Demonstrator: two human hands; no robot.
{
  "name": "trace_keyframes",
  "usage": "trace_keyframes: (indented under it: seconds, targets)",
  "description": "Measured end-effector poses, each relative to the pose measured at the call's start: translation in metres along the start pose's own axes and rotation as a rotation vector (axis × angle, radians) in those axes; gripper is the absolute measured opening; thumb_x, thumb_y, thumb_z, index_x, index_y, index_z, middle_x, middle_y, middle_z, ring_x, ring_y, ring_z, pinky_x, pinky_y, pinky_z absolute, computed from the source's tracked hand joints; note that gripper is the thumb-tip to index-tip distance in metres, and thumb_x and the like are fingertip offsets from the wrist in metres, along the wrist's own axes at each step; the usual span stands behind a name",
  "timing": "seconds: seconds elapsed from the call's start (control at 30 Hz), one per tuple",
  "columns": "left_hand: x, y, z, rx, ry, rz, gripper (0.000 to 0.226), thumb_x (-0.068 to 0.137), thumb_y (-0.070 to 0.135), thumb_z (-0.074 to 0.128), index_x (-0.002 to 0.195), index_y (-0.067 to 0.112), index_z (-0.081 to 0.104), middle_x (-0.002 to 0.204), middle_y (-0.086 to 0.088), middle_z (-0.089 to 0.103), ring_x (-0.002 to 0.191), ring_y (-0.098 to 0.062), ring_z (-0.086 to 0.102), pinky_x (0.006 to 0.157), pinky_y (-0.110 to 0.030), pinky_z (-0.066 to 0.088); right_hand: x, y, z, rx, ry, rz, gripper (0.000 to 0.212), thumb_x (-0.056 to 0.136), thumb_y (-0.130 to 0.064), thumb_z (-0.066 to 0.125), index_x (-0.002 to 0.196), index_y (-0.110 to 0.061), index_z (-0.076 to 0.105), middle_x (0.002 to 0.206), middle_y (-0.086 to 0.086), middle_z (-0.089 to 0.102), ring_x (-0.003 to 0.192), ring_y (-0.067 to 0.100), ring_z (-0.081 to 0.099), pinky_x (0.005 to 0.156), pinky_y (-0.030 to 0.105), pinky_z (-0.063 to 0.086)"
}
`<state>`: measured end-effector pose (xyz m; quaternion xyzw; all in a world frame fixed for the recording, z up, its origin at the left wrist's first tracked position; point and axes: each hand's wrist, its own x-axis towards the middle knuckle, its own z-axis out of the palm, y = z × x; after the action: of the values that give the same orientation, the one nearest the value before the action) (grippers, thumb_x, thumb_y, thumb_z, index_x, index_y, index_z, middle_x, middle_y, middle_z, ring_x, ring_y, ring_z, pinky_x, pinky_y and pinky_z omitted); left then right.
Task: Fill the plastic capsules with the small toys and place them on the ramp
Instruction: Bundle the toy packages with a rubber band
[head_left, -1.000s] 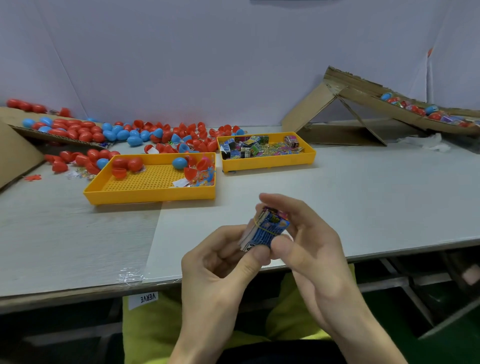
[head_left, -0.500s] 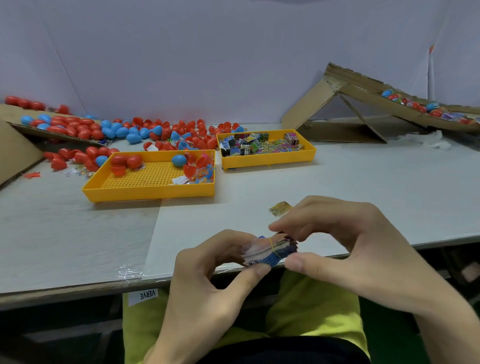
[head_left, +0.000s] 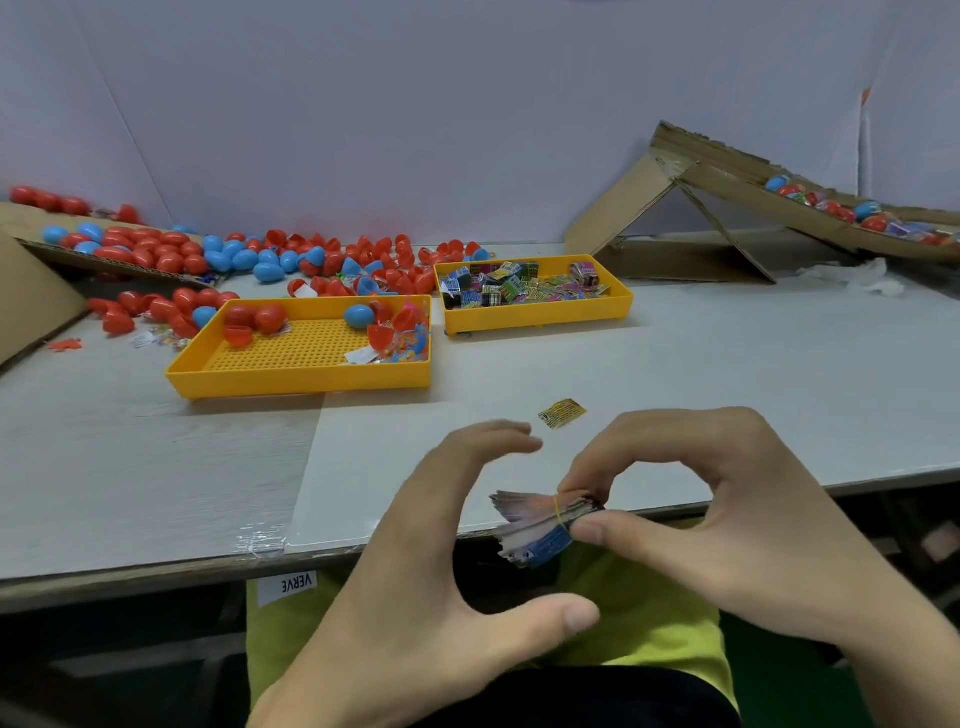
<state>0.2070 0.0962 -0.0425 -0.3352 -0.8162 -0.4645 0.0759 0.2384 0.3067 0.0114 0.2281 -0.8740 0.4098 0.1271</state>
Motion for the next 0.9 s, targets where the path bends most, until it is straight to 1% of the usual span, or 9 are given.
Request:
trace_keyframes:
  seconds: [0.07, 0.17, 0.23, 0.37, 0.5, 0.6, 0.67, 0.77, 0.9]
  targets:
    - [0.004, 0.005, 0.002, -0.045, 0.041, 0.073, 0.068, 0.072, 0.063, 0.076, 0.133, 0.042, 0.051, 0.139, 0.025, 0.054, 0.133, -0.001, 0.048, 0.102, -0.016, 0.041, -0.001, 0.0, 0.003, 0.021, 0.011, 0.006, 0.015, 0.074, -0.017, 0.081, 0.081, -0.028, 0.075, 0.081, -0.011, 0.073, 0.084, 0.012, 0.07, 0.076, 0.02, 0.049]
    - [0.008, 0.008, 0.007, -0.151, 0.167, 0.117, 0.04, 0.074, 0.04, 0.081, 0.112, 0.034, 0.069, 0.114, 0.015, 0.07, 0.112, -0.013, 0.065, 0.09, -0.023, 0.05, -0.003, 0.001, 0.01, 0.033, 0.044, 0.005, 0.011, 0.073, -0.018, 0.079, 0.08, -0.027, 0.076, 0.08, -0.011, 0.073, 0.084, 0.011, 0.071, 0.076, 0.02, 0.049]
    - [0.008, 0.007, 0.009, -0.21, 0.251, 0.116, 0.029, 0.073, 0.033, 0.082, 0.101, 0.03, 0.075, 0.101, 0.014, 0.074, 0.099, -0.014, 0.07, 0.08, -0.023, 0.054, -0.003, 0.002, 0.012, 0.035, 0.064, 0.006, 0.012, 0.073, -0.018, 0.078, 0.08, -0.027, 0.076, 0.08, -0.011, 0.073, 0.084, 0.011, 0.071, 0.076, 0.019, 0.049]
    - [0.006, 0.006, 0.008, -0.28, 0.274, 0.113, 0.016, 0.076, 0.027, 0.08, 0.092, 0.026, 0.077, 0.095, 0.012, 0.076, 0.092, -0.015, 0.073, 0.077, -0.021, 0.054, -0.002, 0.004, 0.013, 0.051, 0.073, 0.004, 0.012, 0.073, -0.019, 0.08, 0.082, -0.027, 0.077, 0.079, -0.011, 0.072, 0.084, 0.012, 0.07, 0.075, 0.018, 0.049]
    - [0.002, 0.0, 0.006, -0.285, 0.232, 0.029, 0.003, 0.079, 0.026, 0.074, 0.079, 0.025, 0.071, 0.09, 0.006, 0.075, 0.09, -0.02, 0.072, 0.079, -0.029, 0.055, -0.003, 0.007, 0.015, 0.009, 0.079, -0.009, 0.013, 0.074, -0.02, 0.08, 0.084, -0.027, 0.077, 0.08, -0.013, 0.072, 0.084, 0.012, 0.07, 0.074, 0.02, 0.05]
    - [0.003, 0.001, 0.006, -0.225, 0.17, -0.012, 0.006, 0.076, 0.026, 0.067, 0.076, 0.029, 0.063, 0.086, 0.003, 0.071, 0.09, -0.022, 0.068, 0.082, -0.034, 0.053, -0.004, 0.008, 0.018, -0.044, 0.084, -0.025, 0.014, 0.075, -0.018, 0.081, 0.085, -0.027, 0.077, 0.08, -0.014, 0.071, 0.083, 0.01, 0.069, 0.072, 0.016, 0.048]
    - [0.005, 0.004, 0.006, -0.174, 0.18, -0.039, 0.006, 0.072, 0.028, 0.065, 0.076, 0.029, 0.061, 0.087, 0.005, 0.069, 0.093, -0.02, 0.067, 0.083, -0.031, 0.053, -0.005, 0.008, 0.021, -0.077, 0.113, -0.035, 0.014, 0.074, -0.017, 0.081, 0.084, -0.026, 0.077, 0.08, -0.015, 0.07, 0.082, 0.007, 0.068, 0.071, 0.012, 0.045]
    - [0.006, 0.01, 0.008, 0.02, 0.328, -0.007, 0.008, 0.071, 0.033, 0.066, 0.075, 0.03, 0.06, 0.095, 0.012, 0.065, 0.104, -0.011, 0.064, 0.085, -0.014, 0.046, -0.005, 0.008, 0.028, -0.091, 0.205, -0.05, 0.012, 0.075, -0.018, 0.08, 0.084, -0.025, 0.076, 0.08, -0.017, 0.07, 0.082, 0.007, 0.068, 0.072, 0.016, 0.049]
    - [0.002, 0.01, 0.017, 0.246, 0.6, 0.084, 0.017, 0.078, 0.035, 0.074, 0.078, 0.018, 0.072, 0.087, 0.005, 0.055, 0.086, -0.016, 0.058, 0.074, -0.02, 0.046, -0.01, 0.007, 0.047, 0.057, 0.473, 0.092, 0.012, 0.073, -0.026, 0.08, 0.081, -0.034, 0.076, 0.082, -0.019, 0.073, 0.084, 0.005, 0.071, 0.076, 0.012, 0.049]
